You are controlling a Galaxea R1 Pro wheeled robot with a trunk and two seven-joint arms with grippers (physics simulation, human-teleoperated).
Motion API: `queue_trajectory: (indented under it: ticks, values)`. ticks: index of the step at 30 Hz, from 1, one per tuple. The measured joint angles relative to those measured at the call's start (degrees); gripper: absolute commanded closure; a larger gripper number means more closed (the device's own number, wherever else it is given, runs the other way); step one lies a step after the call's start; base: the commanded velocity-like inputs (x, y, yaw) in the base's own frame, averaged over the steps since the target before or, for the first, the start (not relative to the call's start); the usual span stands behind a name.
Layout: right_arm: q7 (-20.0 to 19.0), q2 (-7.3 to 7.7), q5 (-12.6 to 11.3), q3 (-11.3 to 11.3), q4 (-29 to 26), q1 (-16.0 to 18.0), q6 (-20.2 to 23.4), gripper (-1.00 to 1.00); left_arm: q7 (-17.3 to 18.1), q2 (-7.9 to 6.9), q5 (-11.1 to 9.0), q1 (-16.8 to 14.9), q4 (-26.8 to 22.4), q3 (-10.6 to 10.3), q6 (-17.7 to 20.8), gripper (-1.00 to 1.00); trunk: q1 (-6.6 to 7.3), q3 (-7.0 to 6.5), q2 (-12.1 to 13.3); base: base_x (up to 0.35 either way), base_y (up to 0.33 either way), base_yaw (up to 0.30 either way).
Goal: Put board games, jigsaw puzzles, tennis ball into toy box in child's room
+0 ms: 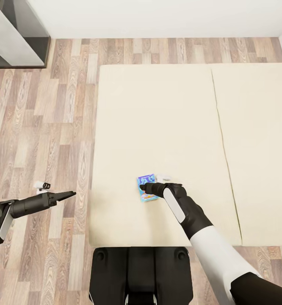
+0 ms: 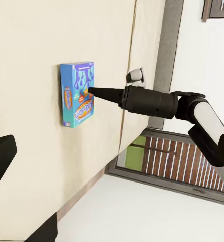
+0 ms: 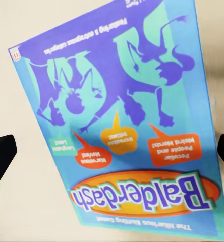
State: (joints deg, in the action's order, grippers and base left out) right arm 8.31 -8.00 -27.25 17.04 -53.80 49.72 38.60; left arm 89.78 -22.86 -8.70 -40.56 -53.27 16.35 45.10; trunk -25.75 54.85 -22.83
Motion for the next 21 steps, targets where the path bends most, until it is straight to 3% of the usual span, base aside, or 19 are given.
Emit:
queue_trajectory:
  ticks: [21]
  values:
    - [0.0,-0.02,0.0,0.0,0.0,0.0,-0.1,-1.00,0.0,-0.03,0.0,0.0,0.0,0.0,0.0,-1.00,0.00,0.00,0.0,0.000,0.154,0.000]
